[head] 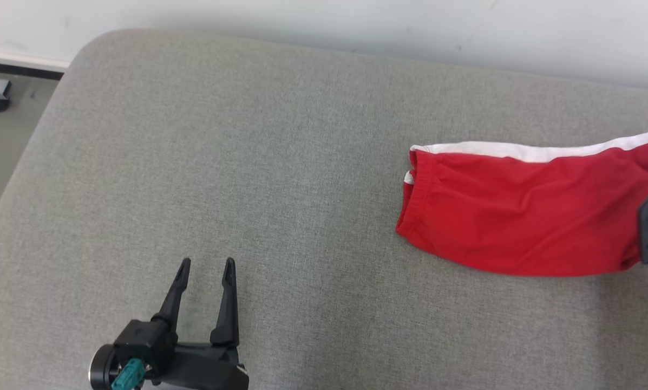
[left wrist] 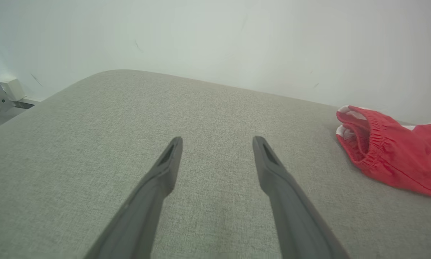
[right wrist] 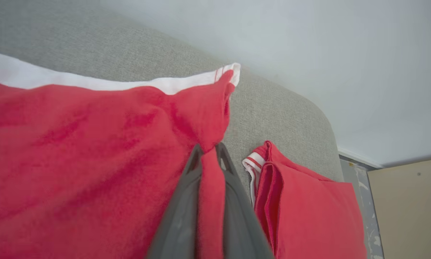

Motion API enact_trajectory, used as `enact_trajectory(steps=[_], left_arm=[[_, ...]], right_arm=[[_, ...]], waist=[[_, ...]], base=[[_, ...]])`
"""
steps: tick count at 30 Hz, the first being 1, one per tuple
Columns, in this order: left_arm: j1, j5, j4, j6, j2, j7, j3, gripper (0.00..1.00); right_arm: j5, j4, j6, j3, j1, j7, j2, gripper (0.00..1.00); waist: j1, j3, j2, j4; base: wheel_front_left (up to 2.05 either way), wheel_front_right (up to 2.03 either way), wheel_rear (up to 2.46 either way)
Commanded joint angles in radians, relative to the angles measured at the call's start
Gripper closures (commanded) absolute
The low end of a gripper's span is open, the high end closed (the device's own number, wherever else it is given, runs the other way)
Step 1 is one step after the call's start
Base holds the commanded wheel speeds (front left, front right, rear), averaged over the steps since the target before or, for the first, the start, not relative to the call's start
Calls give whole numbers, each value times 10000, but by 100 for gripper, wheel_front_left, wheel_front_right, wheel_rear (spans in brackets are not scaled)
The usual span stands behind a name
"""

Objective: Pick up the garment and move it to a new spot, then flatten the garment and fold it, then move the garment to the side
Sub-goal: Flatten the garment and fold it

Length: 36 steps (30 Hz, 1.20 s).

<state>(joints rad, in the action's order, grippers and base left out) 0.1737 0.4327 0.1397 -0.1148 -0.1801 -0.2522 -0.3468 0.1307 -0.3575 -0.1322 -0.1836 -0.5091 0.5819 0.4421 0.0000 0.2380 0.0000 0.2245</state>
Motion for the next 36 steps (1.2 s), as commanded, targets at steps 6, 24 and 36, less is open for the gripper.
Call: enact_trajectory(steps=[6,24,36], left_arm=[[-307,140,88,-39,-19,62,-60,0],[-110,301,291,88,112,23,-224,0],[-295,375,387,27,65,-49,-176,0]], right_arm=[[-468,1126,25,1221,362,125,-484,100],[-1439,-940,25,3651,-1254,-299,-2225,100],[-1918,-2026,25,4355,-1433,-864,-2678,100]], waist=[[0,-453,0,-19],[0,-384,0,433],[0,-673,0,538]], base=[[0,0,0],[0,0,0],[0,0,0]])
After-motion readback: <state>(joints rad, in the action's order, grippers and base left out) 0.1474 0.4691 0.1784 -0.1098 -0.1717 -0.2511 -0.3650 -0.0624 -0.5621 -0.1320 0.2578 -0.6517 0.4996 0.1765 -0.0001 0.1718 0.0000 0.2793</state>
